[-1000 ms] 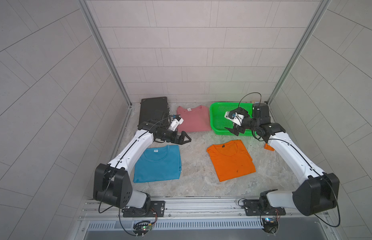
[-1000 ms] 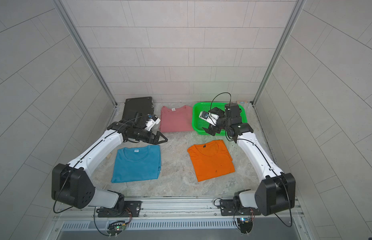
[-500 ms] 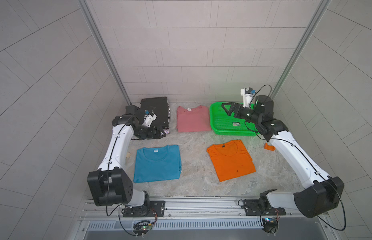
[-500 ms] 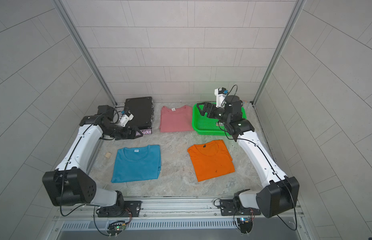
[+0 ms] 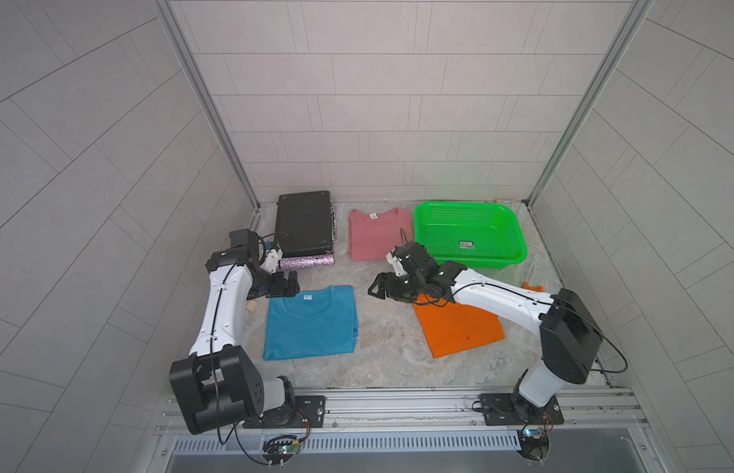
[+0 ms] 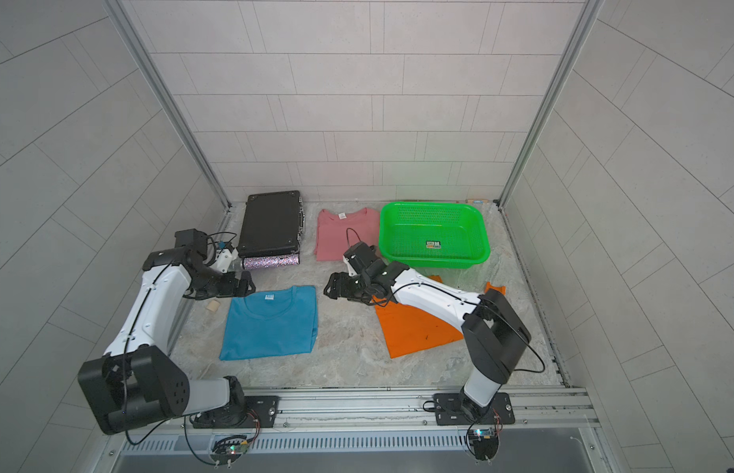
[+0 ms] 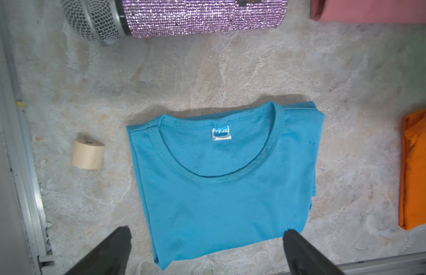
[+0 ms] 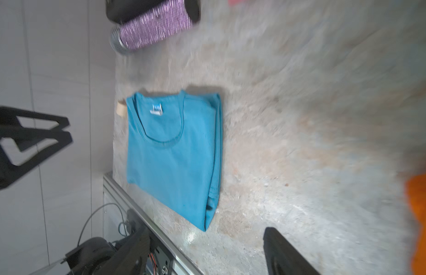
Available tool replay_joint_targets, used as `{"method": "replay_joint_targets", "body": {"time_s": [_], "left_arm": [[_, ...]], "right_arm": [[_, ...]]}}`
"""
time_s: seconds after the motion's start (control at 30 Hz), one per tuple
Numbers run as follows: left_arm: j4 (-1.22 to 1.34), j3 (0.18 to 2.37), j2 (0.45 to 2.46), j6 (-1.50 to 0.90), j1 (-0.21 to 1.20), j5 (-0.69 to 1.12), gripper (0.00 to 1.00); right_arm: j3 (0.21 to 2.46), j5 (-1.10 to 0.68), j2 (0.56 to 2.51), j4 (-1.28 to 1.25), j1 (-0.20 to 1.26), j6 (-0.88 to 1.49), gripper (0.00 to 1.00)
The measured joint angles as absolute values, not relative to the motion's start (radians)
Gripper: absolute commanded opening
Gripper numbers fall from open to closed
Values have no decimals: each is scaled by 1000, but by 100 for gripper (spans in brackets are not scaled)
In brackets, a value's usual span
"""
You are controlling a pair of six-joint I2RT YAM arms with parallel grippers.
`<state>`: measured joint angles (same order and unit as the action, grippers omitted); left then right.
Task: Put the folded t-shirts into the basket
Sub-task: Move the T-shirt to the center of the board.
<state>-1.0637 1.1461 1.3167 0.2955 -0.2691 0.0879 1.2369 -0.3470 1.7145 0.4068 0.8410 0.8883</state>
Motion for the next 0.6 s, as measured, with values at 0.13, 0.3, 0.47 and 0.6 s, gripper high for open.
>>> {"method": "replay_joint_targets", "body": {"time_s": [0.13,0.3,0.47,0.6], "left_arm": [[-1032,1097,1283,295,-271,45,100],[-1018,1070,1278,287,-271,32,100],[-1008,1069,1266,284,-271,34,100],[-1001,1069,1263,283,-271,40,100]], "right_arm": [[1246,-402,1830,350,899,915,77],[1250,-427,1901,274,908,970,77],[1259,-432,1924,228,905,1012,84],[1265,-432,1928,214,905,1034,93]]}}
